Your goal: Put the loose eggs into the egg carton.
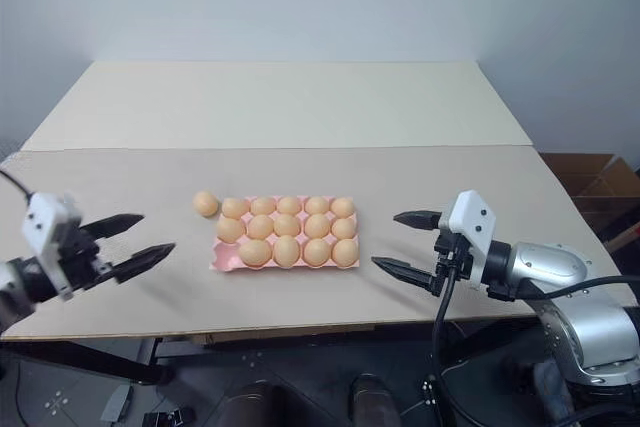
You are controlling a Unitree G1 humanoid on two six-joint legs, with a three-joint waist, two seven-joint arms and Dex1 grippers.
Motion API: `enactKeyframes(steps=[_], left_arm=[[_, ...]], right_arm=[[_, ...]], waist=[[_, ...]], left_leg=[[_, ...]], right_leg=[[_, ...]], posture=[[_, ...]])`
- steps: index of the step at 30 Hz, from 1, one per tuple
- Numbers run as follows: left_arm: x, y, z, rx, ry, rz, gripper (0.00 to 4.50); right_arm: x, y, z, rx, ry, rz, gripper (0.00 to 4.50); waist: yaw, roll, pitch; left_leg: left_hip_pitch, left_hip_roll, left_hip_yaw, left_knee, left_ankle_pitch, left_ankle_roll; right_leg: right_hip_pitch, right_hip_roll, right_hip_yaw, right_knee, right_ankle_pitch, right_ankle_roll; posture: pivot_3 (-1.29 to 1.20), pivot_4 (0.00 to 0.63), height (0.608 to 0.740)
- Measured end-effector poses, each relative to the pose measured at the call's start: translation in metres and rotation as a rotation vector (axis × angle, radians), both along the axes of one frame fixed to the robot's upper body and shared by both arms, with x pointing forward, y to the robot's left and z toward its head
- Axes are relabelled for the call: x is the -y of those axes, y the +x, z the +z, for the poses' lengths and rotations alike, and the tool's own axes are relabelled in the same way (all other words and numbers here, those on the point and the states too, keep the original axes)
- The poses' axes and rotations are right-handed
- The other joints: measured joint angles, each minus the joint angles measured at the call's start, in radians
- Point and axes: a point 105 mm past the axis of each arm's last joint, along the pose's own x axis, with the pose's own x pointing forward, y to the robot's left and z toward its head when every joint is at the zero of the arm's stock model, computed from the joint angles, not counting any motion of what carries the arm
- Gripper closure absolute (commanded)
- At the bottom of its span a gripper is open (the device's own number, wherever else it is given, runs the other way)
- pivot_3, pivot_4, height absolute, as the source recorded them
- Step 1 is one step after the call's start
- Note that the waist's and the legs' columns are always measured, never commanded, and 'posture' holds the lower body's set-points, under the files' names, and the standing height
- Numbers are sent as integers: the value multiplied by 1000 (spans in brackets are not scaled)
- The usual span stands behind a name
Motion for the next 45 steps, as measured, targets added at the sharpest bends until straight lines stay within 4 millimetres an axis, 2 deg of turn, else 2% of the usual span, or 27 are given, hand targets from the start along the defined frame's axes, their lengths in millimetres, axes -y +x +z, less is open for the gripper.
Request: enactKeyframes(steps=[3,7,13,17,21,27,32,38,40,45], left_arm=[[-11,-20,-5,-18,0,51,16],[-5,-41,-8,-20,-45,55,16],[-2,-39,-3,10,-49,63,16],[7,-14,5,25,-70,76,16],[25,35,8,27,-127,155,16],[36,91,-2,-47,-188,333,16],[48,126,-12,-109,-198,411,16],[57,150,-26,-177,-168,490,16],[59,153,-33,-203,-159,509,16],[58,159,-35,-215,-145,547,16]], right_arm=[[1,1,1,0,-5,16,0],[3,0,-1,-17,-14,34,0],[4,0,-1,-21,-16,46,0],[3,3,4,-4,-16,46,0],[2,4,5,1,-14,45,0],[2,4,4,4,-10,33,0],[0,3,5,10,-9,36,0],[-1,0,3,12,-10,28,0],[-1,0,2,8,-11,27,0],[-3,-2,3,16,-14,35,0]], waist=[[2,0,0],[12,0,0],[20,0,0],[24,0,0],[25,0,0],[13,-2,-1],[17,-2,0],[16,-2,-1],[16,-2,-1],[17,-2,-1]], left_leg=[[0,0,0,0,0,0],[0,0,0,0,0,0],[2,1,0,0,0,0],[2,0,0,0,0,-1],[1,-1,-1,0,1,0],[-1,-2,-2,0,0,0],[-1,-3,-3,1,1,0],[-2,-4,-3,1,1,0],[-2,-4,-3,1,1,0],[-1,-4,-3,1,1,0]], right_leg=[[0,-1,0,0,0,0],[0,-1,0,0,-1,-1],[0,1,0,1,-2,0],[1,1,-1,1,-2,0],[3,1,0,0,5,6],[1,1,0,-1,8,5],[2,1,-1,-1,8,6],[2,0,-1,-1,8,6],[1,0,0,-1,8,6],[2,0,-1,-1,9,7]], posture=[[0,150,740],[0,150,740],[0,150,740],[0,150,740],[0,150,740],[0,150,740],[0,150,740],[0,150,740],[0,150,740],[0,150,740]])
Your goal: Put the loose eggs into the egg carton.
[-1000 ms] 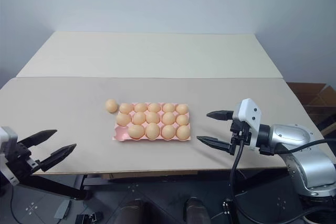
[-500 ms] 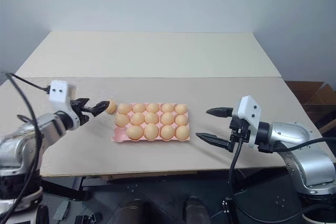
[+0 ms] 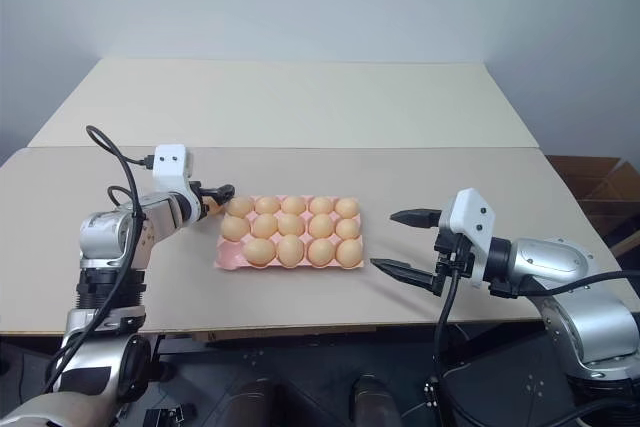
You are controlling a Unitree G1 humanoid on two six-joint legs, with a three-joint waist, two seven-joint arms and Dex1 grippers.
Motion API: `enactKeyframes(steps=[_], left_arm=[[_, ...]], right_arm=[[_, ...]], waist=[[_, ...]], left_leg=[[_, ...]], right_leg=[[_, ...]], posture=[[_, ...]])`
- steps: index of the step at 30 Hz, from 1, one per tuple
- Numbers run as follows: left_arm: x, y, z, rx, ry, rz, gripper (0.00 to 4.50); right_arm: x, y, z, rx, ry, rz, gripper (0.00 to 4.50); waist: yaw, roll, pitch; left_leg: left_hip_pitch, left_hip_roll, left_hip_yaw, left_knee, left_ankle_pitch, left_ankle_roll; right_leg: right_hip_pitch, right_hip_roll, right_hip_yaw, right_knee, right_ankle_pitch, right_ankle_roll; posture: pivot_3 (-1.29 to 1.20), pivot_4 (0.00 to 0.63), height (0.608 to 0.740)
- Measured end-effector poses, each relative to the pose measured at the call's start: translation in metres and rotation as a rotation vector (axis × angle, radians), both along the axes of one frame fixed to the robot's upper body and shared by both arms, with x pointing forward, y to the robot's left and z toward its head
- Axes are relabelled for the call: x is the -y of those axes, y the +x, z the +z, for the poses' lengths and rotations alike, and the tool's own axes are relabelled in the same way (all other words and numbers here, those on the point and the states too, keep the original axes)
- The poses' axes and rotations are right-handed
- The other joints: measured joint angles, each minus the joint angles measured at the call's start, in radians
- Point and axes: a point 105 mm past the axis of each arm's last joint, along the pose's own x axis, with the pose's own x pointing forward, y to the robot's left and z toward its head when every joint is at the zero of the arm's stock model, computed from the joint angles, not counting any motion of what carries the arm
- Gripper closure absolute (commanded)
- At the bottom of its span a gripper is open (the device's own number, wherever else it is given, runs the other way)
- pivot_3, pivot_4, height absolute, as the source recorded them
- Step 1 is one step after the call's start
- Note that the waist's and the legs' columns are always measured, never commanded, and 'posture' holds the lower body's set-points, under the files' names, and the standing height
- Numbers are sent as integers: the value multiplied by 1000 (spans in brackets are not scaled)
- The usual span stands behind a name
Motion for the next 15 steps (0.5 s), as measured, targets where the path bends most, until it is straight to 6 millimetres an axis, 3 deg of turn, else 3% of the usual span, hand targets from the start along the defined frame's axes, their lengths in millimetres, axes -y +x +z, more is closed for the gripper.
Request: enactKeyframes(steps=[3,9,10,15], left_arm=[[-1,0,-1,-8,7,5,654],[-2,-4,-12,-60,15,21,2577],[-2,-5,-12,-58,15,22,2750],[-4,-7,-13,-57,17,28,2797]], right_arm=[[0,0,0,0,0,0,0],[0,0,1,5,0,1,0],[0,1,1,6,0,1,0],[-1,3,4,15,2,2,0]], waist=[[0,0,0],[2,0,0],[2,0,0],[2,0,0]], left_leg=[[1,0,0,0,0,0],[0,0,0,0,0,0],[0,0,0,0,0,0],[0,0,0,0,0,0]], right_leg=[[0,0,0,0,0,0],[0,0,0,0,0,0],[0,0,0,0,0,0],[0,0,0,0,0,0]], posture=[[0,150,740],[0,150,740],[0,150,740],[0,150,740]])
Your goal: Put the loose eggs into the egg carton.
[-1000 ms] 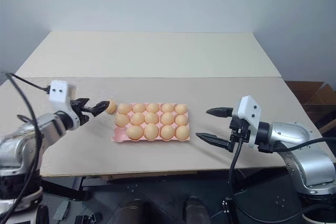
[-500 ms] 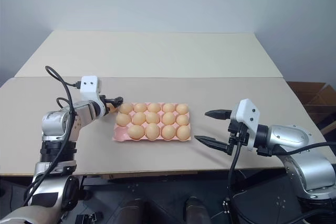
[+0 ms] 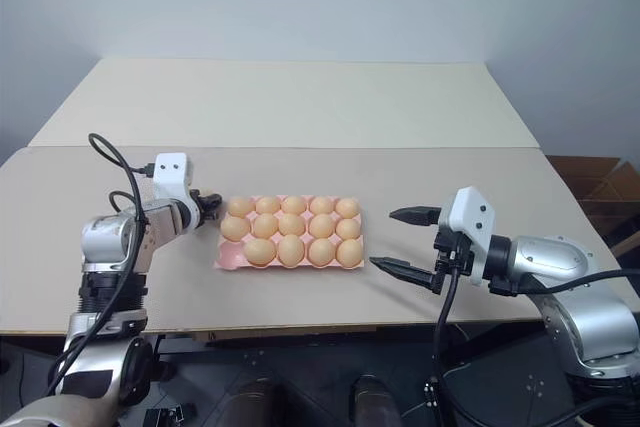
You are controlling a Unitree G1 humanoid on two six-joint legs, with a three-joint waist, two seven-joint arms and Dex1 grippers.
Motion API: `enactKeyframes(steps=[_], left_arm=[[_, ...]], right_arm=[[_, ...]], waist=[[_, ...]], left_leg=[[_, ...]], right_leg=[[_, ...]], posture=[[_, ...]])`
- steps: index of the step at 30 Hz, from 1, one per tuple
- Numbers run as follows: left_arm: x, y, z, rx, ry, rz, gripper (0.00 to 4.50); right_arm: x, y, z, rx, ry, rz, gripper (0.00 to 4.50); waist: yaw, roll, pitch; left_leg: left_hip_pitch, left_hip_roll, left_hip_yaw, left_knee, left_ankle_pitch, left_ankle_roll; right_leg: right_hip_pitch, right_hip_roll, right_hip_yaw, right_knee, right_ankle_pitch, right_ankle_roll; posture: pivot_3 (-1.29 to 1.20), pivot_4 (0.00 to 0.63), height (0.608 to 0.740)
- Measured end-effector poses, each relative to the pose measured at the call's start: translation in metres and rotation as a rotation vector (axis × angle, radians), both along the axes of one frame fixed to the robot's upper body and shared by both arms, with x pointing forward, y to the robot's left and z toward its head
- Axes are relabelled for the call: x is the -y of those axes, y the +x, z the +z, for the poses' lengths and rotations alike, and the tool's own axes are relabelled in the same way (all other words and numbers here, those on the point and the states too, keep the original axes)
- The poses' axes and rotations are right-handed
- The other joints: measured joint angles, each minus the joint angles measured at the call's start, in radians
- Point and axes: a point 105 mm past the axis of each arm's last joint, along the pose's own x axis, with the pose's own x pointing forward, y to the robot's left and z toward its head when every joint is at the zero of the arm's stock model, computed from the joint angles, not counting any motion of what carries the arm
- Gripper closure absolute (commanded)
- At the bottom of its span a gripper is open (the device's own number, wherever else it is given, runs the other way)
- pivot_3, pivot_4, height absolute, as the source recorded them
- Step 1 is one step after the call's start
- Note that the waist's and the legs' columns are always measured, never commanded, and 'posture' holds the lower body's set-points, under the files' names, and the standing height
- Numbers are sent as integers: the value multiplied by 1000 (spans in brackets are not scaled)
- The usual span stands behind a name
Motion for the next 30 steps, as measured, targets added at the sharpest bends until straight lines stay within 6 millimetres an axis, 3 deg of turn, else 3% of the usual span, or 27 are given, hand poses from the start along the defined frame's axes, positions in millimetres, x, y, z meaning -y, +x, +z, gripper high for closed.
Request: enactKeyframes(steps=[4,8,11,14,17,24,30], left_arm=[[-7,-5,6,26,51,-12,2797],[-19,-17,37,159,153,-112,2797],[-13,-52,52,233,175,-414,2797],[2,-82,49,227,142,-678,2797],[14,-97,44,222,119,-828,2797],[39,-103,31,208,127,-992,2797],[47,-99,25,182,127,-1009,894]], right_arm=[[0,2,2,7,3,-3,0],[0,2,2,7,7,-12,0],[0,0,0,3,7,-16,0],[1,-1,-3,-6,9,-19,0],[-1,-1,-3,-3,17,-20,0],[-1,0,-2,2,24,-29,0],[-3,-1,-1,9,23,-28,0]], waist=[[-2,0,0],[-9,0,0],[-17,1,0],[-13,1,0],[0,1,0],[3,1,0],[0,1,0]], left_leg=[[0,0,0,0,0,0],[-1,1,0,0,0,0],[-1,2,2,0,-1,0],[0,2,2,0,0,0],[1,2,2,1,0,0],[0,2,2,1,0,0],[-1,3,2,1,0,0]], right_leg=[[-1,0,0,0,0,0],[-1,0,0,0,0,0],[-2,-1,0,0,-1,-2],[-2,-1,0,0,-2,-3],[-1,0,-1,0,-6,-9],[-1,0,0,1,-2,-2],[-2,1,0,0,-2,-2]], posture=[[0,150,740],[0,150,740],[0,150,740],[0,150,740],[0,150,740],[0,150,740],[0,150,740]])
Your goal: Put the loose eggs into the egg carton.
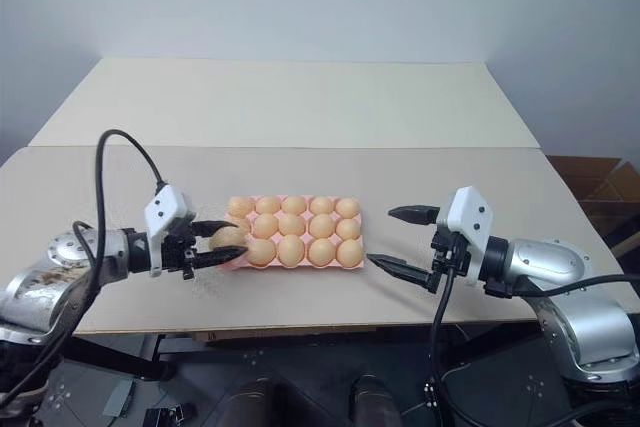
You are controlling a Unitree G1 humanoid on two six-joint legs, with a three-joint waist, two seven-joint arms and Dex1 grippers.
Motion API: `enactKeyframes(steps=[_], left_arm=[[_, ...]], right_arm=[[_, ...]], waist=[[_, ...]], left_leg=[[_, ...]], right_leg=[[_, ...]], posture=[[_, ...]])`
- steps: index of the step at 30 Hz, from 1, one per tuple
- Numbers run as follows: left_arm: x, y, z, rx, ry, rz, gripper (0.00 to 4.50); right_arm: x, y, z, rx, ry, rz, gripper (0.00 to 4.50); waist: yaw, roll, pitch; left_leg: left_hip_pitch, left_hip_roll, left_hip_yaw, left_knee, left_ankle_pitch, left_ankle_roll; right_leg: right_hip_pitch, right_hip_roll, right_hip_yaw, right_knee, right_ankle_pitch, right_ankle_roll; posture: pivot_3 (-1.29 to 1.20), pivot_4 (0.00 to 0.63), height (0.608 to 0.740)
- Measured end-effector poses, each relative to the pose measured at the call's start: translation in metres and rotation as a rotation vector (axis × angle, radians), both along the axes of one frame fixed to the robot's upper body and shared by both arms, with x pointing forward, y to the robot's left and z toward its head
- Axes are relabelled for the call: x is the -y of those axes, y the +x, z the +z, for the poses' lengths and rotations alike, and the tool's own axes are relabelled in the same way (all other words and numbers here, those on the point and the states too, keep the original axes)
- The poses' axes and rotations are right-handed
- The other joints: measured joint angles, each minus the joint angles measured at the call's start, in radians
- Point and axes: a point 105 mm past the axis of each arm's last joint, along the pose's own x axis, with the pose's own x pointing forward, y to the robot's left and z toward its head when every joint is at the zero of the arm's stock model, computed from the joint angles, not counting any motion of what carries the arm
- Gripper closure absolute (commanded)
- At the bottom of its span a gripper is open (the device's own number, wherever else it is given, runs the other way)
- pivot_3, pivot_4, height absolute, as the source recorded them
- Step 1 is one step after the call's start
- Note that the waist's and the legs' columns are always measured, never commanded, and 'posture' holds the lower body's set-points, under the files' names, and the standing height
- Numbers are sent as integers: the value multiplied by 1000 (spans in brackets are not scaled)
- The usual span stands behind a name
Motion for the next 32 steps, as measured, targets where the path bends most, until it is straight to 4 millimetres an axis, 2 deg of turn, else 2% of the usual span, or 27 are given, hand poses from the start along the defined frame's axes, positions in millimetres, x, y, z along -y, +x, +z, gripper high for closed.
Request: enactKeyframes(steps=[2,3,6,11,15,18,22,28,32], left_arm=[[-3,0,2,-3,4,5,213],[-5,0,3,-2,5,10,43],[-20,-3,13,31,4,53,43],[-56,-12,30,140,-18,158,43],[-85,-34,35,164,-25,177,43],[-103,-54,36,144,-41,198,43],[-122,-82,29,67,-52,249,43],[-119,-101,24,42,-104,308,43],[-116,-102,25,42,-106,329,43]], right_arm=[[0,0,0,-2,3,1,0],[0,0,0,-2,5,2,0],[0,0,0,-2,6,0,0],[-1,0,0,-3,6,6,0],[2,1,-1,-14,4,11,0],[5,1,-2,-25,-13,29,0],[10,-1,-2,-29,-37,53,0],[12,-2,-3,-38,-43,66,0],[13,-2,-4,-42,-45,72,0]], waist=[[-1,0,0],[-1,0,0],[-4,0,0],[-9,0,0],[-11,0,0],[-9,1,0],[-8,1,0],[-2,1,1],[0,1,1]], left_leg=[[0,0,0,0,0,0],[0,0,0,0,0,0],[1,1,0,0,0,0],[1,1,0,0,0,0],[1,1,1,0,0,0],[1,2,1,0,0,0],[1,3,1,0,0,0],[2,3,2,0,0,0],[3,3,2,0,0,0]], right_leg=[[0,0,0,0,0,0],[0,0,0,0,0,0],[0,0,0,0,0,0],[0,0,0,0,0,0],[0,-1,0,0,-1,-1],[-1,-1,0,0,-6,-7],[0,-1,0,0,-8,-4],[0,-1,0,1,-8,-4],[0,-1,0,1,-9,-4]], posture=[[0,150,740],[0,150,740],[0,150,740],[0,150,740],[0,150,740],[0,150,740],[0,150,740],[0,150,740],[0,150,740]])
